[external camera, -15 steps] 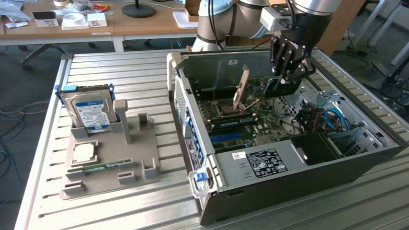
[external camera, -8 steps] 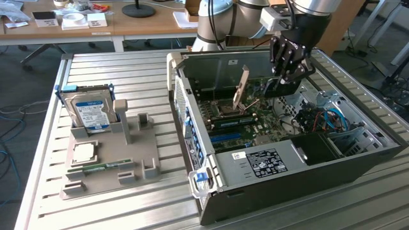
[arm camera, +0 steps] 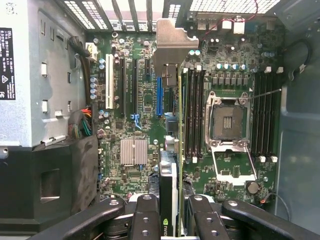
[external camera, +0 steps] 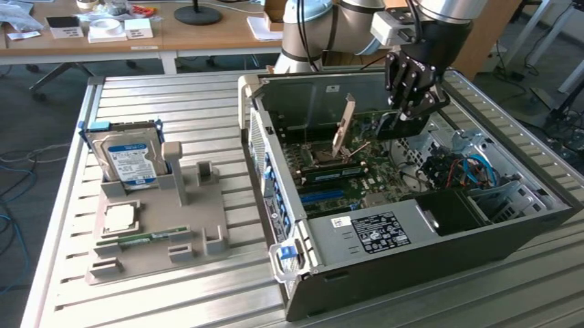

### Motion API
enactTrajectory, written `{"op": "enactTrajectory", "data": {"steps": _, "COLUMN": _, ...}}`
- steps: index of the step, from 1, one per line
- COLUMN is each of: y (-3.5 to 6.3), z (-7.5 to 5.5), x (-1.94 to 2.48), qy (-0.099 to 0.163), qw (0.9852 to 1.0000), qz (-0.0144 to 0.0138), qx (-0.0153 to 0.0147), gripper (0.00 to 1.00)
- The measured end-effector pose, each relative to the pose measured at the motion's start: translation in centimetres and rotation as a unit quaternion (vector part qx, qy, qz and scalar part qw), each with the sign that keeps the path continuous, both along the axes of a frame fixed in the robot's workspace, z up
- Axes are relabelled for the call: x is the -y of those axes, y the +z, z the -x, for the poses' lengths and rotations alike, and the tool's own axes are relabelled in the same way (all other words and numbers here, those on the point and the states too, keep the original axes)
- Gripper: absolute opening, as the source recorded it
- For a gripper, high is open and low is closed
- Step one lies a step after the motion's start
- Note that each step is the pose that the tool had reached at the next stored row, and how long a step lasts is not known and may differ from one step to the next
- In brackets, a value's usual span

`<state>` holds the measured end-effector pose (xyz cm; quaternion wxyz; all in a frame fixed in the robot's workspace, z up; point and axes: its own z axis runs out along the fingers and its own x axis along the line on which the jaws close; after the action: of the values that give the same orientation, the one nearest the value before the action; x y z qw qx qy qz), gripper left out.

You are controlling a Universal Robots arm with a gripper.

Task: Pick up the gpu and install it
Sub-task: 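Insert the gpu into the slot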

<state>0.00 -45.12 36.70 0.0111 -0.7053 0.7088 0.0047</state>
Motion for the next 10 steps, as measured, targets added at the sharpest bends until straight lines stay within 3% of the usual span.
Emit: {"op": "enactTrajectory", "data": {"steps": 10, "y": -0.15, "z": 0.01, "x": 0.00, "qy": 0.000, "qw": 1.0000, "qz": 0.0000, "qx": 0.0000, "gripper": 0.27}}
